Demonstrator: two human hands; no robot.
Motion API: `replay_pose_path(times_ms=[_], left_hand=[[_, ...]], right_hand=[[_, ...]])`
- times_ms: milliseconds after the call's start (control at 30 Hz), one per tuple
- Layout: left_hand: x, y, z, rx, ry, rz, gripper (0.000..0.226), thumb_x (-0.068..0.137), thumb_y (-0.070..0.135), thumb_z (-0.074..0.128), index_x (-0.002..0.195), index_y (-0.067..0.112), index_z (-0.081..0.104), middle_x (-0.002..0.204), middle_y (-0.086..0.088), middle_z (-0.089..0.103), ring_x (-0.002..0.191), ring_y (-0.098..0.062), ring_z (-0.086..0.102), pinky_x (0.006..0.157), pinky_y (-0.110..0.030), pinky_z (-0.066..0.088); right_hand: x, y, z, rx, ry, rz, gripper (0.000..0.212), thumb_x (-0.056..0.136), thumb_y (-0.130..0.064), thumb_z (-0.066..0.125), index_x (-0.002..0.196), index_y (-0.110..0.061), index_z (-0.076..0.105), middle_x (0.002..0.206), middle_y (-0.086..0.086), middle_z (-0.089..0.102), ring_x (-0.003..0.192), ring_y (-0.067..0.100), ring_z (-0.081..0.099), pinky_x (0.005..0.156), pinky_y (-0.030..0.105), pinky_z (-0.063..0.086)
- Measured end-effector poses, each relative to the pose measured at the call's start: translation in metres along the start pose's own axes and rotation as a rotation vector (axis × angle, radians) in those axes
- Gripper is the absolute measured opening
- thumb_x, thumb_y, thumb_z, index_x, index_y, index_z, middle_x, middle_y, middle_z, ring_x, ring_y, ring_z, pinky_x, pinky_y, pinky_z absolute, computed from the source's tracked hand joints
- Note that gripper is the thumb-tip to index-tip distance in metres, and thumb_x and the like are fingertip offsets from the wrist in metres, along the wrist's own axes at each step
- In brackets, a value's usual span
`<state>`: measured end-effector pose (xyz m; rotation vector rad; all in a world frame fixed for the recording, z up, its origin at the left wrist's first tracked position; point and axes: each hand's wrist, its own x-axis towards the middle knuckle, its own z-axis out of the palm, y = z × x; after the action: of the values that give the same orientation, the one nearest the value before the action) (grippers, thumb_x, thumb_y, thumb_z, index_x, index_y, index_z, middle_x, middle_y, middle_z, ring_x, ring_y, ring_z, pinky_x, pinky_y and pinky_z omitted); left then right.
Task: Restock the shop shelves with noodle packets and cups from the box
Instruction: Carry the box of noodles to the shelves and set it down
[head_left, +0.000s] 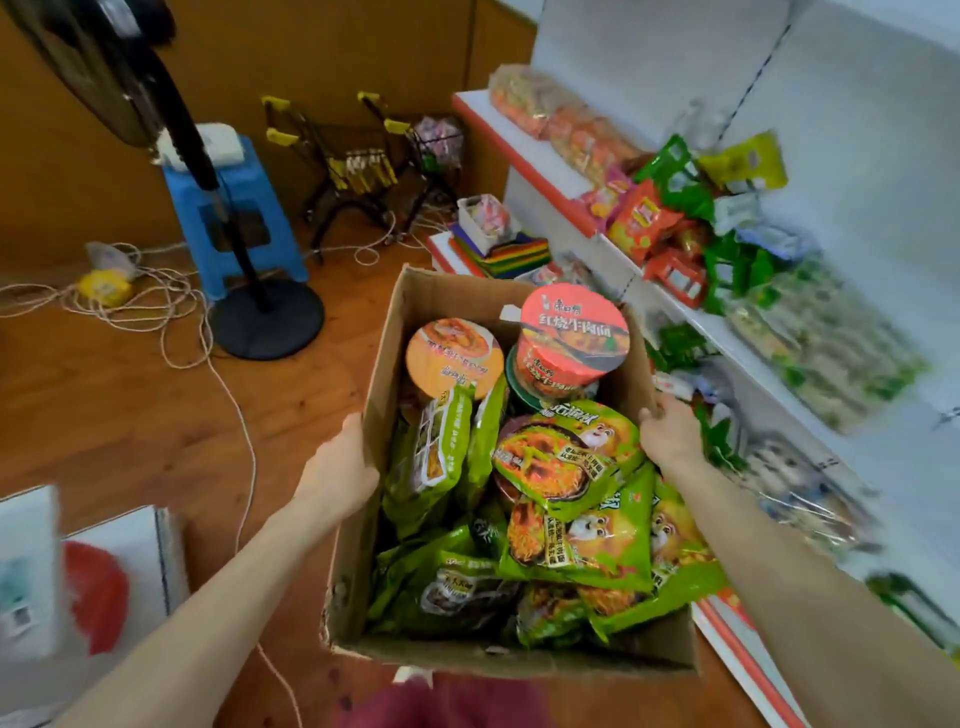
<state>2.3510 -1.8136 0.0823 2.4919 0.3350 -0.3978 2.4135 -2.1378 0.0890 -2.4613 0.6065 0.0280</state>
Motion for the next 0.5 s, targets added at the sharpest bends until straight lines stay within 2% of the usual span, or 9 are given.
replay_pose_path(times_ms=[233, 367, 500], left_hand=[[0.174, 0.037, -0.035, -0.084, 0.041, -0.107, 0.046, 0.088, 0.002, 0.051, 0.130, 0.006, 0.034, 0.118, -0.019, 0.059, 0.105, -0.038, 0.058, 0.085, -0.041, 0.050], [0.267, 0.051, -0.049, -0.131, 0.083, -0.199, 0.048, 0.087, -0.001, 0.051, 0.131, 0.005, 0.033, 0.118, -0.021, 0.059, 0.106, -0.041, 0.057, 0.085, -0.043, 0.047], [0.345, 0.061, -0.068, -0.196, 0.130, -0.289, 0.045, 0.088, -0.001, 0.050, 0.129, 0.005, 0.034, 0.116, -0.021, 0.060, 0.105, -0.041, 0.057, 0.079, -0.039, 0.045]], right_hand=[[0.198, -0.103, 0.065, 0.005, -0.107, -0.082, 0.027, 0.093, -0.009, 0.044, 0.116, -0.003, 0.057, 0.117, 0.024, 0.060, 0.110, 0.039, 0.054, 0.090, 0.038, 0.043], [0.300, -0.166, 0.107, -0.013, -0.177, -0.130, 0.031, 0.094, -0.010, 0.044, 0.123, -0.005, 0.053, 0.122, 0.021, 0.058, 0.115, 0.038, 0.052, 0.094, 0.039, 0.042], [0.384, -0.232, 0.142, -0.064, -0.215, -0.193, 0.031, 0.095, -0.011, 0.043, 0.123, -0.009, 0.054, 0.122, 0.019, 0.060, 0.115, 0.036, 0.053, 0.093, 0.039, 0.042]])
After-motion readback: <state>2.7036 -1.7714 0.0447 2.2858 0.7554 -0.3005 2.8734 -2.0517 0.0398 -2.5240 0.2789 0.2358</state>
